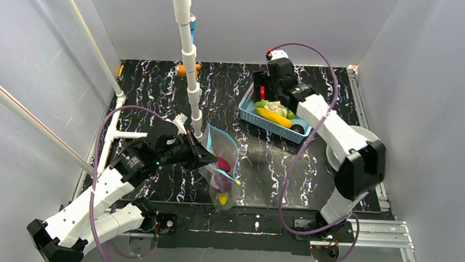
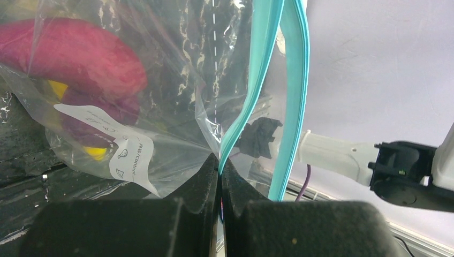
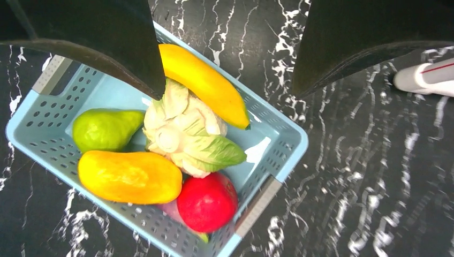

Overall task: Place the food in the zip-top bag and seal the zipper
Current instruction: Pick up the fake fruit from the bin.

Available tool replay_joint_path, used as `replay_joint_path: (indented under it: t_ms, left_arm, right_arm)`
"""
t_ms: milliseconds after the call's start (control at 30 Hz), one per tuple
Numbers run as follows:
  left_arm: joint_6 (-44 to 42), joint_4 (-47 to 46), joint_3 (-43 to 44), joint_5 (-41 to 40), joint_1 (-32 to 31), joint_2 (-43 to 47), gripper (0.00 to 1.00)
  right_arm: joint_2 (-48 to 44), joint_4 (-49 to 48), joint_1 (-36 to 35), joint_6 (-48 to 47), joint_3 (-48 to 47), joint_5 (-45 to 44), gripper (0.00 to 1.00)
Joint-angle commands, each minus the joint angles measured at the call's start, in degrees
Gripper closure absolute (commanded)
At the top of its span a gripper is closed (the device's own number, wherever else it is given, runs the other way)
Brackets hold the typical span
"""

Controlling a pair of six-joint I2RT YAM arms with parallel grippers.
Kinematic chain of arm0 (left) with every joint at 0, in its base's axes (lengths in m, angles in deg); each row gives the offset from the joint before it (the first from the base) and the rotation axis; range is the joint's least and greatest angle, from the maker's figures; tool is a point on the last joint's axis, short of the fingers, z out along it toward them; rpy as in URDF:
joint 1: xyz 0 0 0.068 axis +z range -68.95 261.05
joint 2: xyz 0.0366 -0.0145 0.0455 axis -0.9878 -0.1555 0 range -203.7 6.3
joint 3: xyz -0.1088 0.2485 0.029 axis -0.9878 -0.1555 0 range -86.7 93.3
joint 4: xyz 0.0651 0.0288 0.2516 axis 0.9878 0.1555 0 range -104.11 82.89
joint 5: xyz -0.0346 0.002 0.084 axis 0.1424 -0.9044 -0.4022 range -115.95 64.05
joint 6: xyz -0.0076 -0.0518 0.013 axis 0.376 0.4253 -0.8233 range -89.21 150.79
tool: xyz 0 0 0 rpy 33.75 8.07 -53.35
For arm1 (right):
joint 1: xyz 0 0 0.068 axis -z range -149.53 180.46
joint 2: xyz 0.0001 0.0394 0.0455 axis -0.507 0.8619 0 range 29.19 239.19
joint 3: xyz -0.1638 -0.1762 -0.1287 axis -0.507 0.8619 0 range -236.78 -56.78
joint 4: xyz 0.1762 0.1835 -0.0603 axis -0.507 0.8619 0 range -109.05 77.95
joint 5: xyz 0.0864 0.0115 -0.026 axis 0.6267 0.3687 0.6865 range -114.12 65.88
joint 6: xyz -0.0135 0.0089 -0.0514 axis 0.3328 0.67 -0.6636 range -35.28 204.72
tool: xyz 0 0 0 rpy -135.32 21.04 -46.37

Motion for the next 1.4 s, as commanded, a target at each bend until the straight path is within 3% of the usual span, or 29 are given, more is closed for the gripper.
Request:
replay_joint_path:
  t_ms: [0, 900, 1367]
  left_arm:
    - [-0.68, 0.85, -0.30, 0.09, 0.15, 0.81, 1.00]
    - [-1.25, 2.35, 0.64, 0.52, 0.15, 0.31, 1.00]
    - [-0.91, 2.45, 0.49, 0.64, 0.16, 0.48, 1.00]
  right_arm:
    - [7.52, 14.03, -0.16, -4.43, -9.28, -0.59, 0.09]
    - [17.51, 14.42, 2.91, -17.94, -8.85, 8.71, 0.19]
    - [19.13, 15.08, 2.74, -17.56, -9.54, 6.25, 0.43]
